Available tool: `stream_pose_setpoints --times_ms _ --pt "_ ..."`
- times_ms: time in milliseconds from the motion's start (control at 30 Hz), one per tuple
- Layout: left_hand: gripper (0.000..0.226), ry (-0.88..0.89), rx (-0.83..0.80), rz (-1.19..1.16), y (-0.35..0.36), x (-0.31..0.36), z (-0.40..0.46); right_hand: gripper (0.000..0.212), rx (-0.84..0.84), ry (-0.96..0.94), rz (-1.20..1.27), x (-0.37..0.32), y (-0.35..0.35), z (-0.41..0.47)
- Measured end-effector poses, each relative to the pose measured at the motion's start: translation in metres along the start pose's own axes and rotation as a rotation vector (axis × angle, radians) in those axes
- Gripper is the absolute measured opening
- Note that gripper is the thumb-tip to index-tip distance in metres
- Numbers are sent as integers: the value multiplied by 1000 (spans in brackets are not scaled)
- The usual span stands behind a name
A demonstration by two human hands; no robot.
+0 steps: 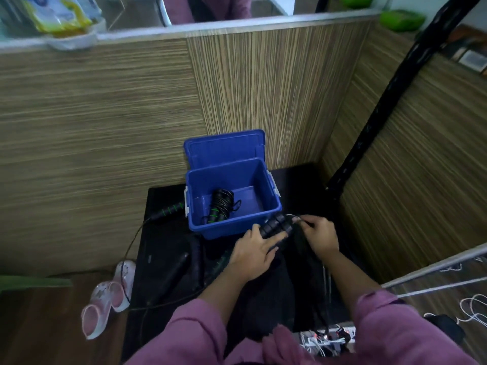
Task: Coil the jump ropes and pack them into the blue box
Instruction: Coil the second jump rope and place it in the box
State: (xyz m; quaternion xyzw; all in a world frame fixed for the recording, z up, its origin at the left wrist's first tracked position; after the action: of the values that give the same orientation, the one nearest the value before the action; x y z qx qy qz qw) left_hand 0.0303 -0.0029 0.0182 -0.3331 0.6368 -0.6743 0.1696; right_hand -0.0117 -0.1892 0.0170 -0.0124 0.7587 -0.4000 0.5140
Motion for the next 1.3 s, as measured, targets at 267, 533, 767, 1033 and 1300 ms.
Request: stream_pose_setpoints --times_ms 267,533,767,1033,1300 --pt "32 -19 65 -22 -69 -31 29 20 -11 -172 -45 -87 -17 49" --pt "18 -364 376 -362 -153 -75 57 14 -143 -370 226 -189 22 53" --pt "16 -498 579 -619 -175 -106 55 25 -407 -338 309 -209 58 22" --pt "18 -415 624 -1055 -182 -108 51 25 -676 -219 414 -204 81 -1" --pt "21 -459 564 -1313 -172 -95 50 27 -703 -236 279 -192 82 -6"
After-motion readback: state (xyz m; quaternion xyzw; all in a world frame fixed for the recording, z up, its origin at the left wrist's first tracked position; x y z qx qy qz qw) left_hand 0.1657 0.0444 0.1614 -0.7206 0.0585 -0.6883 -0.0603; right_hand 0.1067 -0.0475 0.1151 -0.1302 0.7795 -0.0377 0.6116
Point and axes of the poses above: each hand's wrist, its own z-axis towards the middle knuckle, its own y-axis out of the palm, x = y × z, the point moved 3 cm from there along z, towards the middle knuckle, and after that the axes turned 3 degrees about z, right-handed, at the moved point
